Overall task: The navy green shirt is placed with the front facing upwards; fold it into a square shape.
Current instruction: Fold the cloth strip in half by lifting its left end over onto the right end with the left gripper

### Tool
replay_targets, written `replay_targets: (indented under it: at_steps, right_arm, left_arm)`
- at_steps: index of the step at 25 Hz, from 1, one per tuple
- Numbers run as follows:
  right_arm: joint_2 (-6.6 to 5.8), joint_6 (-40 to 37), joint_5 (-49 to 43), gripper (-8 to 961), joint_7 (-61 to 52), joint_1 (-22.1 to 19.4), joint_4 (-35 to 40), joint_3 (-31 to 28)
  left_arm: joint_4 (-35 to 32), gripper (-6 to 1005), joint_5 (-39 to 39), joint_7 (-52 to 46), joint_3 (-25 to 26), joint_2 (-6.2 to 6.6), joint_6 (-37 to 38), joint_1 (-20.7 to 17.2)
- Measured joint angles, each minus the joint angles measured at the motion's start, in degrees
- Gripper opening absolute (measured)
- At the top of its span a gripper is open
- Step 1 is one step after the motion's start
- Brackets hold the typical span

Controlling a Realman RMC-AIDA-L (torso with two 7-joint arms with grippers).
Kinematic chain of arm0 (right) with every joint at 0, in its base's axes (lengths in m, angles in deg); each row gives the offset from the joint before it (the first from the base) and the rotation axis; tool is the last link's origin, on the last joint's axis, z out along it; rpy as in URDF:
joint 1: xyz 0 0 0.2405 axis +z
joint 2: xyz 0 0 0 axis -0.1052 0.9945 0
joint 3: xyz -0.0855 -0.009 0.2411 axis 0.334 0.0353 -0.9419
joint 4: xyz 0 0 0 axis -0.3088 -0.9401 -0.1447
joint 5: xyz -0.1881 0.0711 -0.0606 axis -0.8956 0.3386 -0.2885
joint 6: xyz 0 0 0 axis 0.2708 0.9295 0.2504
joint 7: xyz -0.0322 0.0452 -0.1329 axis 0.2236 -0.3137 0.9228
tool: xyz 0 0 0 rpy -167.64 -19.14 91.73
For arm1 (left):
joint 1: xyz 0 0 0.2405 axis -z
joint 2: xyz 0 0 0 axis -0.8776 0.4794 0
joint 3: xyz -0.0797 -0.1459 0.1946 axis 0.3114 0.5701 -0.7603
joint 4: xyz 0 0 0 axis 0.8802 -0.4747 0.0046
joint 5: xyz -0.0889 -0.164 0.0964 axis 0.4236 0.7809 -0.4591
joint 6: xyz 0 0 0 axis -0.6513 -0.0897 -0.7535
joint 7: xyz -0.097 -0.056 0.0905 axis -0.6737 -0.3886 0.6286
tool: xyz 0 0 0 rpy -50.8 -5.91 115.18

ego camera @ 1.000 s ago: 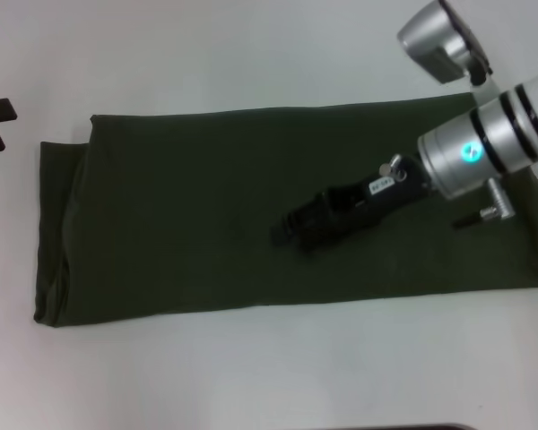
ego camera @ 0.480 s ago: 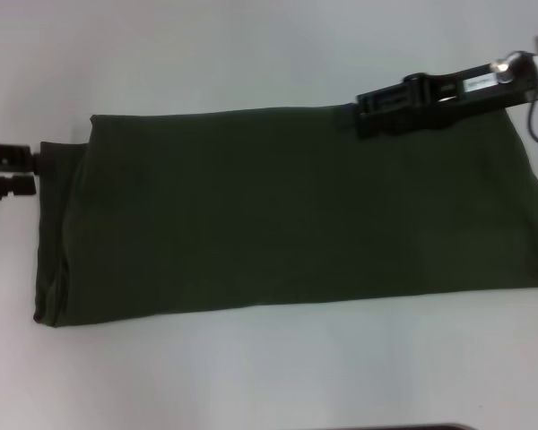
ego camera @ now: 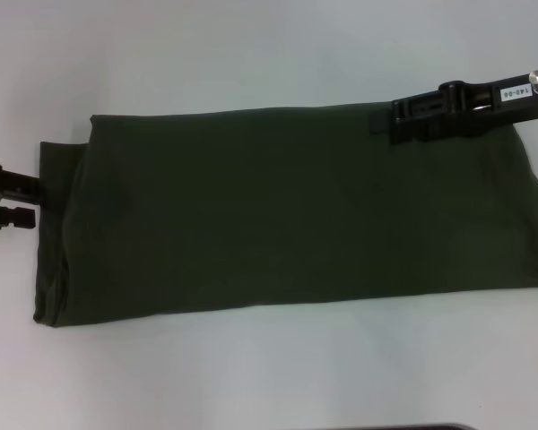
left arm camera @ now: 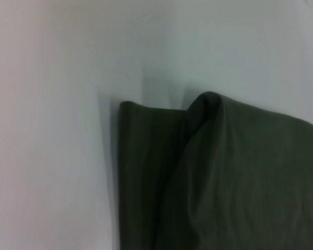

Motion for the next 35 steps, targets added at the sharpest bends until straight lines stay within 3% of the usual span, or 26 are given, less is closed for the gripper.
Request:
replay_targets:
  at_steps: [8, 17, 22, 35]
  right_arm:
    - [-0.37, 0.0, 0.0, 674, 0.1, -1.0, -0.4, -0.4]
    - [-0.42, 0.0, 0.0, 673, 0.1, -1.3, -0.6, -0.9]
    - [-0.43, 0.0, 0.0, 673, 0.1, -1.5, -0.6, -0.9]
    - [-0.20, 0.3, 0.0, 673, 0.0, -1.5, -0.6, -0.9]
  left_arm:
    - [4.5, 579, 1.7, -0.1, -0.9, -1.33, -0.1, 1.8]
    - [5.4, 579, 1.2, -0.4, -3.0, -3.17, -6.2, 2.3]
    - [5.6, 579, 0.8, -0.7, -5.8, -3.26, -8.6, 2.3]
    - [5.4, 580, -1.7, -2.6, -5.8, -2.98, -11.1, 2.6]
